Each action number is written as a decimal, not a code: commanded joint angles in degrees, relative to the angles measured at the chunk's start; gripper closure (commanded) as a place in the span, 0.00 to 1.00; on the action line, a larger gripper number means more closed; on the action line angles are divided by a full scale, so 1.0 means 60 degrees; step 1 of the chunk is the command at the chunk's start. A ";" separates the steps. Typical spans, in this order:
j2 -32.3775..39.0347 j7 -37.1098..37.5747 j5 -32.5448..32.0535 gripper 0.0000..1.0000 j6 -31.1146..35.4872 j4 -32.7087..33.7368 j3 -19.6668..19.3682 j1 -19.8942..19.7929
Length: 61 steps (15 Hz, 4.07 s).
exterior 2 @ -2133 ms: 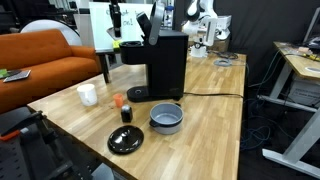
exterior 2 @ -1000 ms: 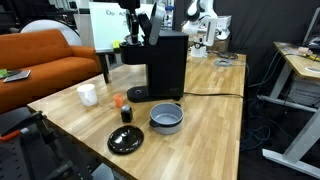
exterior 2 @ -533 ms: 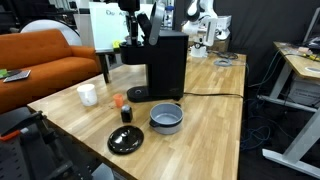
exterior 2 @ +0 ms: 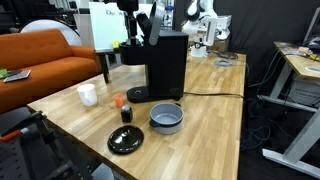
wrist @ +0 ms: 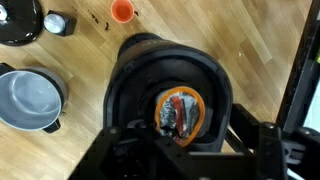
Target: Pick the small tin on the table, put it in the coffee maker then close it
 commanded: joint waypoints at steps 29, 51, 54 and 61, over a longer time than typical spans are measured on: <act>-0.2103 0.1609 0.0041 0.00 -0.0239 -0.2312 0.0462 0.0110; -0.3060 0.8605 -0.4342 0.69 0.3208 -0.1898 0.0963 0.0546; -0.3272 0.9904 -0.5229 0.90 0.3121 -0.1880 0.1084 0.0443; -0.3463 1.4638 -0.7824 1.00 0.2738 -0.1735 0.1227 0.0091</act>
